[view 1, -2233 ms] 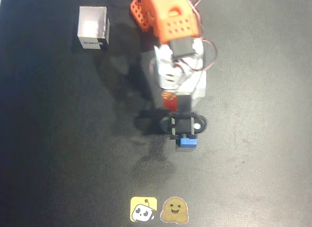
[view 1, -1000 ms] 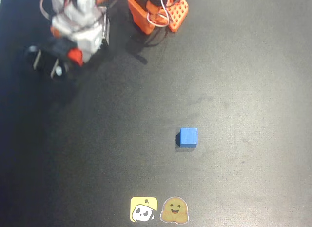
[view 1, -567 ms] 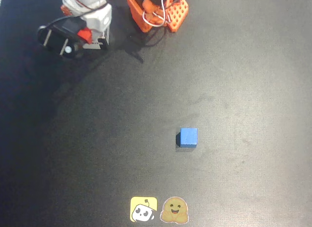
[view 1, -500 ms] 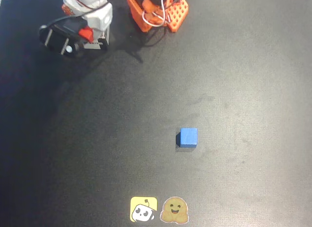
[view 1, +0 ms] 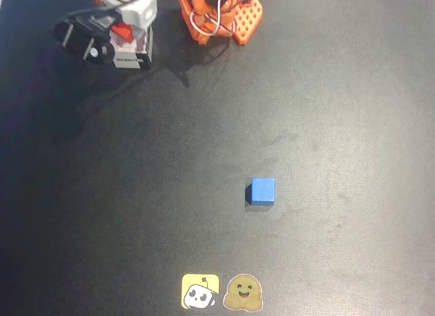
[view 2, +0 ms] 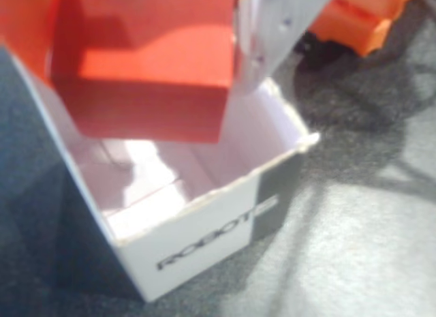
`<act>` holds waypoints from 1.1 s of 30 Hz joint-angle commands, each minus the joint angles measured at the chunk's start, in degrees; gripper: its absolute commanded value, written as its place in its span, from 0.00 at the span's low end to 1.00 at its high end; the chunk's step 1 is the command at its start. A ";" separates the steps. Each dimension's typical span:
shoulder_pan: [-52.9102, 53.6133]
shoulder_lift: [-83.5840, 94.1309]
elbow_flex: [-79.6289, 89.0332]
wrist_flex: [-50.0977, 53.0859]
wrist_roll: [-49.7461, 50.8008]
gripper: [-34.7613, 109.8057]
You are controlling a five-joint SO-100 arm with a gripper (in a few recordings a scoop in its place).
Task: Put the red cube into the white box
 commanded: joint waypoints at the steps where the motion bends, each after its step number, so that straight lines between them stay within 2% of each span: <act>1: 0.88 1.93 1.05 -1.76 -0.70 0.24; 8: 0.97 9.40 8.00 -3.43 -0.18 0.28; 12: 1.32 9.40 8.96 -4.48 -0.62 0.31; 14: 0.97 9.49 9.23 -5.27 -1.67 0.36; 22: 1.58 11.34 8.35 -5.19 -5.36 0.41; 25: 2.55 12.13 8.79 -5.98 -6.33 0.37; 29: 4.48 11.69 9.76 -6.68 -4.66 0.24; 33: 3.43 11.78 10.02 -7.65 -3.16 0.24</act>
